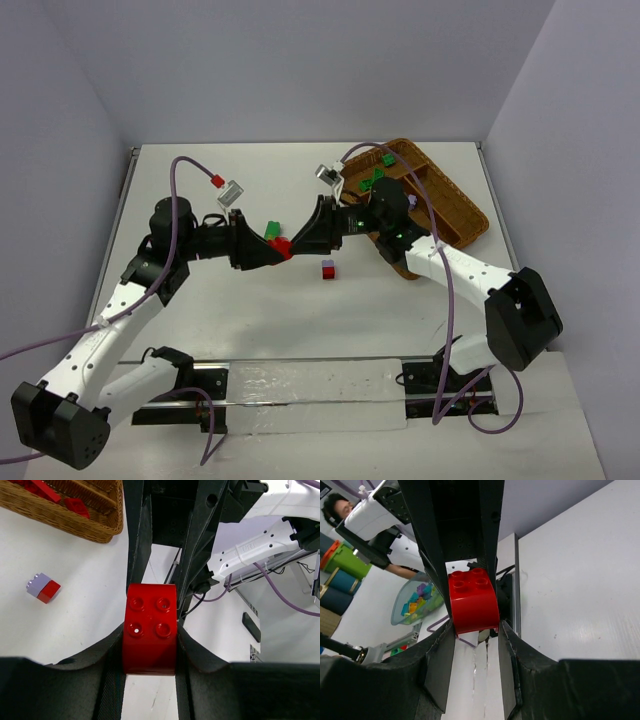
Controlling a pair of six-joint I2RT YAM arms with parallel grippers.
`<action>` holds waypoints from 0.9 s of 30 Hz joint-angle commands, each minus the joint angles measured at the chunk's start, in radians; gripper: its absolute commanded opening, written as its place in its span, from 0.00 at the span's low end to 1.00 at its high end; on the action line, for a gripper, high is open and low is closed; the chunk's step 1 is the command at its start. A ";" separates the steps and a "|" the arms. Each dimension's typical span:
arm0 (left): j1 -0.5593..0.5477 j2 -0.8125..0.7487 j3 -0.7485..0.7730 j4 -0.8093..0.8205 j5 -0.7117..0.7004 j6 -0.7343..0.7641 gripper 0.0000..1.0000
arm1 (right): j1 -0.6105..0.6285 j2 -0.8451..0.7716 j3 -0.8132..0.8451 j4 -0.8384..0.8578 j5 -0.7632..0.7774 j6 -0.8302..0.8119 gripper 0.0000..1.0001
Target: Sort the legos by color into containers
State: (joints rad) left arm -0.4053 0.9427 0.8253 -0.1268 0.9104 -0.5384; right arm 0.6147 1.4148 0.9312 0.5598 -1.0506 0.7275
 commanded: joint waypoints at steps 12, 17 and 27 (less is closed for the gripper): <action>-0.007 0.022 0.092 -0.157 -0.280 0.091 0.99 | -0.070 -0.091 -0.036 -0.274 0.322 -0.125 0.00; 0.012 0.010 0.116 -0.224 -0.421 0.093 0.99 | -0.178 -0.185 -0.126 -0.446 0.598 -0.160 0.00; 0.056 0.019 0.128 -0.275 -0.565 0.070 0.99 | -0.446 -0.361 -0.339 -0.564 0.945 -0.164 0.00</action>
State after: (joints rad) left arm -0.3597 0.9523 0.9012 -0.3770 0.4350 -0.4613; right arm 0.2251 1.1027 0.6029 0.0314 -0.2716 0.5855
